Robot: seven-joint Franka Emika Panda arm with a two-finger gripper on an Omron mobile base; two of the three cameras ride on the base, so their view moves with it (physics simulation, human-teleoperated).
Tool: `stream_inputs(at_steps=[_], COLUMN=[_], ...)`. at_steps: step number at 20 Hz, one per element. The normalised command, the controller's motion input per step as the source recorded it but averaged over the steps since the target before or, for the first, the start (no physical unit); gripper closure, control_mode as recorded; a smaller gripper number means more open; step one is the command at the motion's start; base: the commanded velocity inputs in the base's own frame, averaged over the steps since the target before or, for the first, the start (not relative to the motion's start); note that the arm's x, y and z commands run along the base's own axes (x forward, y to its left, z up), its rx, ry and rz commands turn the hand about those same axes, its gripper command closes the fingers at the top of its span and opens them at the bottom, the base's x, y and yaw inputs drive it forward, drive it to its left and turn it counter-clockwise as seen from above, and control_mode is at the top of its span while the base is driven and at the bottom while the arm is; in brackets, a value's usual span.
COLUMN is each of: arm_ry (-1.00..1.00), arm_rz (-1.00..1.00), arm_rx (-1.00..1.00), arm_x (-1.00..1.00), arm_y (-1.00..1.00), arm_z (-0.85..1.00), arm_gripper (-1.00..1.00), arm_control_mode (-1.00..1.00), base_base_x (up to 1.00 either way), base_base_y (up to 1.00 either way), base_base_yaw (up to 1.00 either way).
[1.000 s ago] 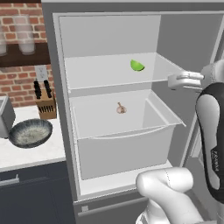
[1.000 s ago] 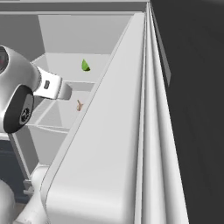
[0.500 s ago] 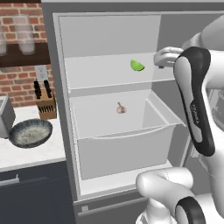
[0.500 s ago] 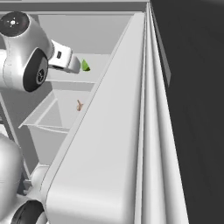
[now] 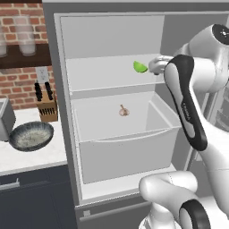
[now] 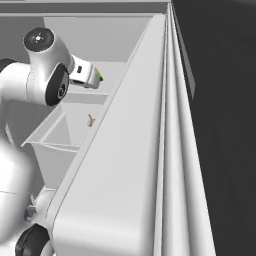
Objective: Grab a lemon wedge from the fridge and one ice cube from the ice bowl, and put them in the glass of lemonade.
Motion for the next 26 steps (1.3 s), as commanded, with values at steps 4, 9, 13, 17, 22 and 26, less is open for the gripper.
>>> stream_inputs(at_steps=[4, 9, 13, 17, 22, 26], arm_ry=[0.01, 0.11, 0.10, 0.04, 0.03, 0.00], arm_rz=[0.06, 0.06, 0.03, 0.04, 0.05, 0.08], arm_rx=[-0.06, -0.12, -0.11, -0.01, 0.00, 0.00], arm_x=[0.53, 0.85, 0.48, 0.44, 0.21, 0.04], arm_y=[0.03, 0.04, 0.04, 0.00, 0.00, 0.00], arm_z=[0.00, 0.00, 0.05, -0.17, -0.27, -0.25], arm_gripper=[-1.00, -1.00, -1.00, -1.00, -1.00, -1.00], arm_control_mode=[-1.00, -1.00, -1.00, -1.00, -1.00, -1.00], base_base_x=[0.00, 0.00, 0.00, 0.00, 0.00, 0.00], base_base_y=[0.00, 0.00, 0.00, 0.00, 0.00, 0.00], base_base_yaw=[0.00, 0.00, 0.00, 0.00, 0.00, 0.00])
